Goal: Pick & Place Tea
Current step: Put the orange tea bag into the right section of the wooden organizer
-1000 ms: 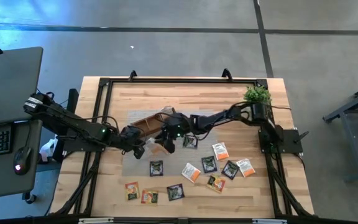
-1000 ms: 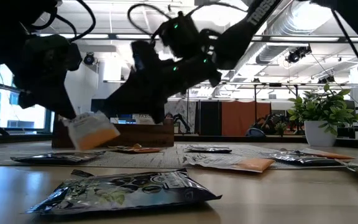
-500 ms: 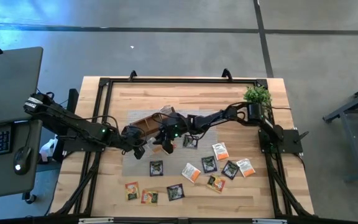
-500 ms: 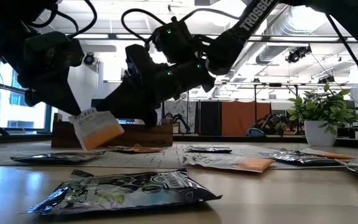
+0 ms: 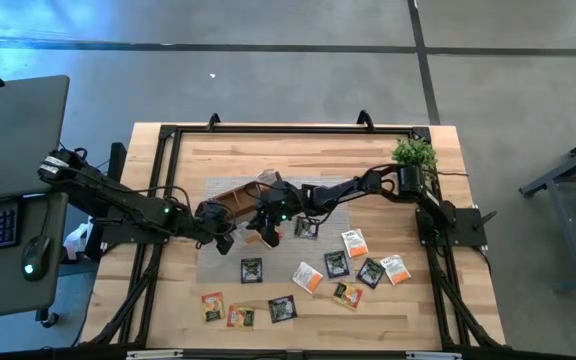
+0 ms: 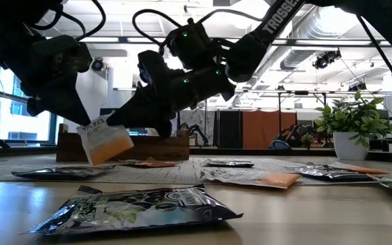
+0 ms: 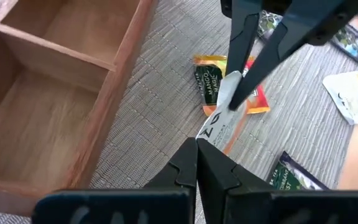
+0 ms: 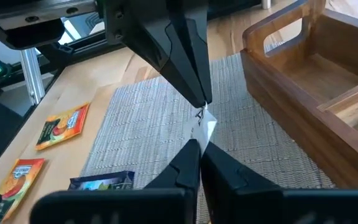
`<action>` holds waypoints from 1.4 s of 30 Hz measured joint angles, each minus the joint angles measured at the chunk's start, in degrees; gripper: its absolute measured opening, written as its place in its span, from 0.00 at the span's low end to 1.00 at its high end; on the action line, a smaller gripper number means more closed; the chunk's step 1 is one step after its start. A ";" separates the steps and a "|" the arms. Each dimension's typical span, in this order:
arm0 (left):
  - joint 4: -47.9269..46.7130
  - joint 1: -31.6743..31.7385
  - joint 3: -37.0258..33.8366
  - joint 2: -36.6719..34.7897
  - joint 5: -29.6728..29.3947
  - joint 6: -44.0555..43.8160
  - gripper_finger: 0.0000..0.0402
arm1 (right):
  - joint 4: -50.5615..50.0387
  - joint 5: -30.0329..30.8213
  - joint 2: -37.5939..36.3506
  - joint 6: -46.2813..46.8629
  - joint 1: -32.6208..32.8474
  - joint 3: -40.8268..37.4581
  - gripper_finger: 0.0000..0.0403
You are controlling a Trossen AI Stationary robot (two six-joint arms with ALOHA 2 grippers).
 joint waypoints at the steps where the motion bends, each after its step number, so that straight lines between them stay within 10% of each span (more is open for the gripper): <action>1: 0.02 0.00 0.00 0.00 0.00 0.77 0.00 | -0.25 0.02 0.00 -0.35 -0.02 0.00 0.01; 18: -0.30 0.00 0.00 0.00 -2.44 -1.39 0.25 | -9.76 5.50 -8.01 -5.65 -1.29 -0.13 0.01; 28: -0.41 0.00 0.00 -0.02 -3.17 -1.56 0.25 | -24.52 36.61 -20.61 -21.53 -4.56 -2.44 0.00; 42: -0.44 0.00 0.00 -0.02 -4.29 -1.39 0.25 | -3.96 12.49 -19.79 -14.13 -12.25 -12.26 0.00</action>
